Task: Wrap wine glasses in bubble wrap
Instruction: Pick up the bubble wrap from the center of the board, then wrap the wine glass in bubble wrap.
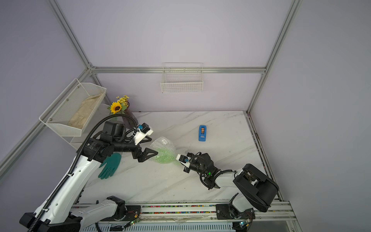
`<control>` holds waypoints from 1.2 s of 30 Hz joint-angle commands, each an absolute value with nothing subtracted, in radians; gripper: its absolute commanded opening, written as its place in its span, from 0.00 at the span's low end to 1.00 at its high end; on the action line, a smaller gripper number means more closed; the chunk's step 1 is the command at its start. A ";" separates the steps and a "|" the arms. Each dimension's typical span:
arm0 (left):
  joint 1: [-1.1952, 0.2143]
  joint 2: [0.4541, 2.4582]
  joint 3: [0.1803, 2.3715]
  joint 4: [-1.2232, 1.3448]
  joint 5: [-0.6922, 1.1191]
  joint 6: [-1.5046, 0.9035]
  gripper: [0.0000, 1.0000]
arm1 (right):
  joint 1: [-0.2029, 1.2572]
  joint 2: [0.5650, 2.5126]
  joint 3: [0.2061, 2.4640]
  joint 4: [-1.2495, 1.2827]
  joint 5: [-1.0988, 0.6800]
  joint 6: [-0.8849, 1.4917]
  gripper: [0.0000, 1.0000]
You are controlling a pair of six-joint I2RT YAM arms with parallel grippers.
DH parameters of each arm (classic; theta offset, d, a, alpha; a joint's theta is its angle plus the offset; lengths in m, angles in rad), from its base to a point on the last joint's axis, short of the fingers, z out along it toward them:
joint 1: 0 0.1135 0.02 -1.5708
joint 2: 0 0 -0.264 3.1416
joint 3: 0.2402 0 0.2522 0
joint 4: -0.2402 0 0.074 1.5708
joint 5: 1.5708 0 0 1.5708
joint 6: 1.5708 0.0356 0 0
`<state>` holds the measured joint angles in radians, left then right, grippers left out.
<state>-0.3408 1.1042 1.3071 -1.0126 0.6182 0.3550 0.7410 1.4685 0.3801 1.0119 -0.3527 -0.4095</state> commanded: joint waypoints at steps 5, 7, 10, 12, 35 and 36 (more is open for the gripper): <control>-0.345 1.059 1.274 -1.006 0.609 0.419 0.63 | 0.720 1.469 0.375 1.102 -0.432 -0.355 0.00; -0.348 1.072 1.284 -1.006 0.611 0.425 0.43 | 0.721 1.481 0.382 1.102 -0.454 -0.345 0.00; -0.362 1.094 1.293 -1.006 0.627 0.440 0.29 | 0.721 1.513 0.399 1.102 -0.484 -0.323 0.00; -0.383 1.118 1.304 -1.009 0.631 0.441 0.21 | 0.720 1.541 0.417 1.104 -0.509 -0.308 0.00; -0.613 1.568 1.394 -1.101 0.275 0.411 0.00 | 0.730 1.836 0.416 1.462 -0.528 -0.104 0.00; -0.616 1.588 1.397 -1.102 0.257 0.408 0.00 | 0.729 1.842 0.413 1.475 -0.527 -0.097 0.00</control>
